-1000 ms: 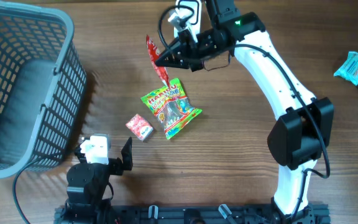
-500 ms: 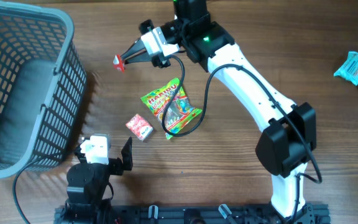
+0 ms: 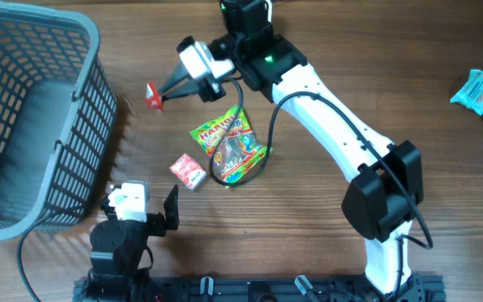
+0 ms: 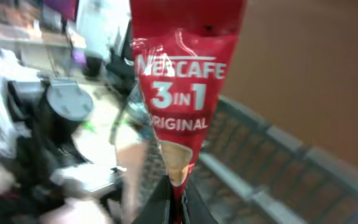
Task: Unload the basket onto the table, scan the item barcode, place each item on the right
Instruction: 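Hold the Nescafe stick's printed side in front of the scanner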
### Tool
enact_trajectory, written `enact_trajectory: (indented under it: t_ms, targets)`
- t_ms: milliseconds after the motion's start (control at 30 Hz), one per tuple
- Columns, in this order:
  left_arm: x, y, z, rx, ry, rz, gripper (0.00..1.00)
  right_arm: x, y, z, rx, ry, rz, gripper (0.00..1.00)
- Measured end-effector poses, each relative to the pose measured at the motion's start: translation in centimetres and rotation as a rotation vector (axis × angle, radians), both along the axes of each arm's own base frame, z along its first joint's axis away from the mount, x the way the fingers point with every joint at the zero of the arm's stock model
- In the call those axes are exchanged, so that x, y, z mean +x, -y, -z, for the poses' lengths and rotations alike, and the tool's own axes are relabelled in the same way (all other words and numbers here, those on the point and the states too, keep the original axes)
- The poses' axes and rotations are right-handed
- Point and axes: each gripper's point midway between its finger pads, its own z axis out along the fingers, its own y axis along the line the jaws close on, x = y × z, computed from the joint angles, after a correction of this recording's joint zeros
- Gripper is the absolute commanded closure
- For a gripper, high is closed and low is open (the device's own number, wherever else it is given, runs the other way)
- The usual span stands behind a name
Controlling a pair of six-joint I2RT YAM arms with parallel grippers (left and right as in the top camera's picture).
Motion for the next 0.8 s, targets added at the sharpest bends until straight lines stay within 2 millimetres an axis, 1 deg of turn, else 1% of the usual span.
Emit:
enact_trajectory:
  t_ms: [67, 100, 167, 233, 333, 400, 433, 500, 567, 633, 667, 800]
  targets:
    - [0.0, 0.0, 0.0, 0.000, -0.001, 0.000, 0.00, 0.8, 1.1, 1.3, -0.155, -0.228, 0.033, 0.96]
    - [0.0, 0.0, 0.0, 0.000, 0.000, 0.000, 0.00, 1.2, 1.6, 1.7, -0.205, -0.302, 0.054, 0.96]
    - [0.0, 0.0, 0.0, 0.000, 0.000, -0.001, 0.00, 3.1, 3.4, 3.3, -0.356, -0.520, 0.150, 0.96]
    - [0.0, 0.0, 0.0, 0.000, 0.000, 0.000, 0.00, 5.2, 5.2, 5.1, -0.474, -0.676, 0.275, 0.96]
    - [0.0, 0.0, 0.0, 0.000, -0.001, 0.000, 0.00, 9.6, 8.4, 8.1, -0.620, -0.850, 0.535, 0.96]
    - [0.0, 0.0, 0.0, 0.000, 0.000, 0.000, 0.00, 12.3, 10.0, 10.8, -0.725, -0.946, 0.758, 0.96]
    - [0.0, 0.0, 0.0, 0.000, -0.001, 0.000, 0.00, 13.4, 10.8, 12.3, -0.783, -0.998, 0.885, 0.96]
    - [0.0, 0.0, 0.0, 0.000, -0.001, 0.000, 0.00, 14.9, 12.2, 14.7, -0.863, -1.045, 1.103, 0.95]
    - [0.0, 0.0, 0.0, 0.000, -0.001, 0.000, 0.00, 16.0, 13.4, 16.6, -0.913, -1.062, 1.294, 0.95]
    - [0.0, 0.0, 0.0, 0.000, -0.001, 0.000, 0.00, 17.1, 13.9, 17.4, -0.909, -1.092, 1.415, 0.95]
    - [0.0, 0.0, 0.0, 0.000, -0.001, 0.000, 0.00, 17.9, 14.0, 17.8, -0.891, -1.082, 1.467, 0.95]
    - [0.0, 0.0, 0.0, 0.000, -0.001, 0.000, 0.00, 21.3, 14.0, 18.4, -0.763, -1.152, 1.564, 0.95]
